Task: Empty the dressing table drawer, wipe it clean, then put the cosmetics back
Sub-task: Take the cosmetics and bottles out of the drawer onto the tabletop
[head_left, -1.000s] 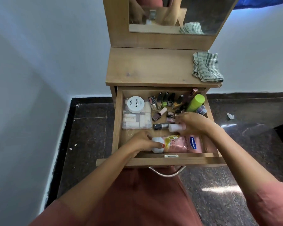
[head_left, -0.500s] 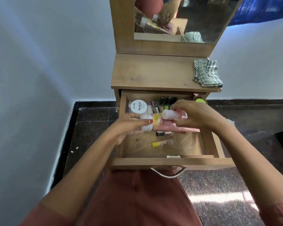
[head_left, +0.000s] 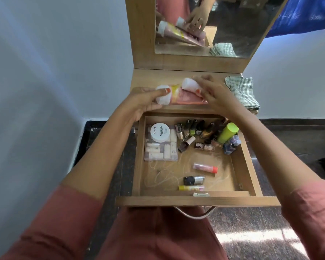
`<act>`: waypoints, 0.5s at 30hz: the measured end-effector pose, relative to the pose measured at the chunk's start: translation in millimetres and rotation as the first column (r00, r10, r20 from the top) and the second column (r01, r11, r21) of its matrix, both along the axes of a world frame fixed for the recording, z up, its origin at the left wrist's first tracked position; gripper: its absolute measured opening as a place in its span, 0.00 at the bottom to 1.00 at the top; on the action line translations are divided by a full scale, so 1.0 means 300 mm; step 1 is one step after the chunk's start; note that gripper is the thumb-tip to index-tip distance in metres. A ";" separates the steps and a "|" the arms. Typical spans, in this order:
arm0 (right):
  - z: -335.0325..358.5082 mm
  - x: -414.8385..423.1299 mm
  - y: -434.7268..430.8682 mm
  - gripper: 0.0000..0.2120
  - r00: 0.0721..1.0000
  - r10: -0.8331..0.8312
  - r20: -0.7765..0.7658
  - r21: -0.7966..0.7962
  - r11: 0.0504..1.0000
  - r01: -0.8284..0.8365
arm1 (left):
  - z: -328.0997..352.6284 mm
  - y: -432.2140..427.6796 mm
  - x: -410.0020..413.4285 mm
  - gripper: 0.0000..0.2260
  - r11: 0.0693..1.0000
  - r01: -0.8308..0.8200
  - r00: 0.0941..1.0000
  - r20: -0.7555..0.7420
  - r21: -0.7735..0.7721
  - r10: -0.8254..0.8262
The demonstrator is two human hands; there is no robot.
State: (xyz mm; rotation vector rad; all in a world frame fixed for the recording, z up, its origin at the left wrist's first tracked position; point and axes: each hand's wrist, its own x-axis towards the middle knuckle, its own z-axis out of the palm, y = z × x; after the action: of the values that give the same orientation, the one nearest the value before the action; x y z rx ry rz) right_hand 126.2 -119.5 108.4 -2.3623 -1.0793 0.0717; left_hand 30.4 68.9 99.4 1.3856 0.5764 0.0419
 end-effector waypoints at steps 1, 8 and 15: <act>-0.004 0.027 0.016 0.20 1.000 -0.007 0.000 -0.008 1.000 0.007 | 0.004 0.007 0.029 0.13 1.000 -0.005 1.000 -0.002 0.006 0.005; -0.060 0.208 0.063 0.35 0.998 0.043 -0.051 -0.187 0.981 -0.052 | -0.008 0.066 0.202 0.22 0.999 -0.037 0.998 -0.044 0.029 0.038; -0.091 0.317 0.064 0.28 0.988 0.046 0.144 0.021 0.999 -0.049 | -0.009 0.076 0.324 0.19 0.999 -0.026 0.999 -0.035 0.029 0.027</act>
State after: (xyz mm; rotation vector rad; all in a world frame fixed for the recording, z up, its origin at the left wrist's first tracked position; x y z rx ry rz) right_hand 221.2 -100.2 81.2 -2.3496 -1.1973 -0.0954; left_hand 127.6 91.9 96.5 1.4088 0.6257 0.0468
